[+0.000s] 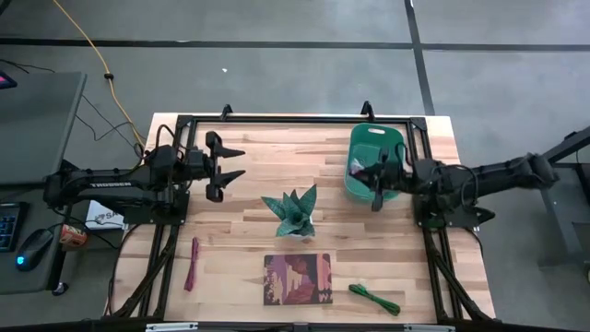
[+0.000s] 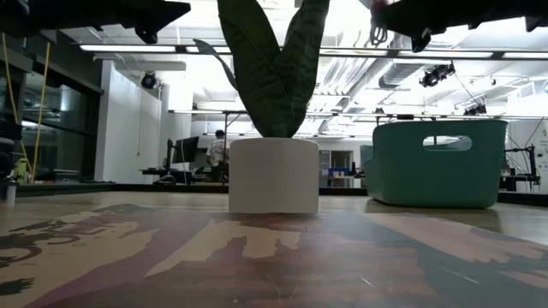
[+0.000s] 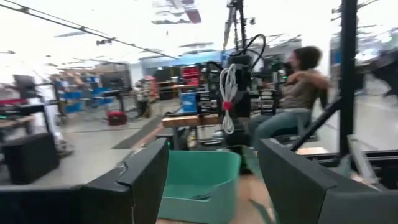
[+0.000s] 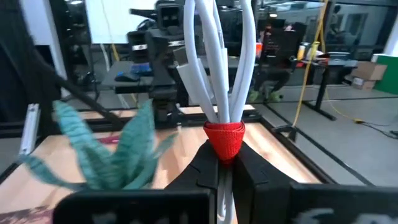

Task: Pick and place USB-C Cables
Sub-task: Put the white charger cable into the green container

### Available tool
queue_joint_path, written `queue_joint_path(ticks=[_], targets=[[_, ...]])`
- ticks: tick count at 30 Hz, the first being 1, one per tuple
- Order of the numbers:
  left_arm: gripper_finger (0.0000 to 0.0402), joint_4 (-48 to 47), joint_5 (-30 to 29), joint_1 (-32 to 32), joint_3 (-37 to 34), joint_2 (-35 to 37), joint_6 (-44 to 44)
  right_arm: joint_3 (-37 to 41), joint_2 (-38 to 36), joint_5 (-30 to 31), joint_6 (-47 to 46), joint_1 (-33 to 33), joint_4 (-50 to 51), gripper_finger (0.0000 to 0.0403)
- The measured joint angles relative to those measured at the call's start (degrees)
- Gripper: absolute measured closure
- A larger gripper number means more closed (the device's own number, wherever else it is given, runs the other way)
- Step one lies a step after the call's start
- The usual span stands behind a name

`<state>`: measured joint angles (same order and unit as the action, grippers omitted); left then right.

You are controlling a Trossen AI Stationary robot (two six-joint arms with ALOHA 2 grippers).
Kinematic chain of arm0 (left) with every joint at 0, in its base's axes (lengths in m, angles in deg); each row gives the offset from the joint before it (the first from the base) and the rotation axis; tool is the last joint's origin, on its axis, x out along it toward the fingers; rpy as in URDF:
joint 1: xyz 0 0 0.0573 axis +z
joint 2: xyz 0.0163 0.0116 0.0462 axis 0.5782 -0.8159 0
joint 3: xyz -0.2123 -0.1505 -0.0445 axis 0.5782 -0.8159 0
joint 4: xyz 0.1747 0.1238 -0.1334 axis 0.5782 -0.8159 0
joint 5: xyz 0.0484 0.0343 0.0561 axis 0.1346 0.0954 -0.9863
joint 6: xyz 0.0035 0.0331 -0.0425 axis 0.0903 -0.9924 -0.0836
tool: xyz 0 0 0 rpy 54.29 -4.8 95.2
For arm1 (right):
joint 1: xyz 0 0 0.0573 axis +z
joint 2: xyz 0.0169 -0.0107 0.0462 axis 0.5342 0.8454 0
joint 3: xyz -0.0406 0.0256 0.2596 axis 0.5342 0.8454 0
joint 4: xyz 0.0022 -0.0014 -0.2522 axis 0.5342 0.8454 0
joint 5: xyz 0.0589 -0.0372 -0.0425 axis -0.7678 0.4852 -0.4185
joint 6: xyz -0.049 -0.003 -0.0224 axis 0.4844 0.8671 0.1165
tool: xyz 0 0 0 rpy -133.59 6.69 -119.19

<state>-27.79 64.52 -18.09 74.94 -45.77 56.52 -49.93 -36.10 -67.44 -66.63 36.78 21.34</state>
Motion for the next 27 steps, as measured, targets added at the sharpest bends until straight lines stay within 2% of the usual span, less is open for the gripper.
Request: queue_joint_path(ticks=[4, 8, 15, 21, 27], targets=[[0.0172, -0.24, -0.62, 0.00, 0.20, -0.02, 0.00, 0.02, 0.06, -3.08, -0.33, -3.25, 0.09, 0.0402], [0.0172, -0.66, 0.21, 0.00, 0.33, -0.01, 4.03, 0.02, 0.14, -3.25, 1.04, -4.49, 0.17, 0.0402], [0.0175, -0.42, 0.08, 0.00, 0.35, -0.02, 5.16, 0.02, 0.48, -3.24, 2.47, -4.57, 0.53, 0.0402], [0.0219, -1.86, 4.18, -0.01, 0.35, -0.02, 8.90, 0.07, 1.93, -3.24, 1.45, -4.57, 0.49, 0.0402], [0.0259, -2.21, 4.25, 0.00, 0.37, -0.02, 10.58, 0.07, 2.02, -3.23, 1.03, -4.57, 1.20, 0.0402]])
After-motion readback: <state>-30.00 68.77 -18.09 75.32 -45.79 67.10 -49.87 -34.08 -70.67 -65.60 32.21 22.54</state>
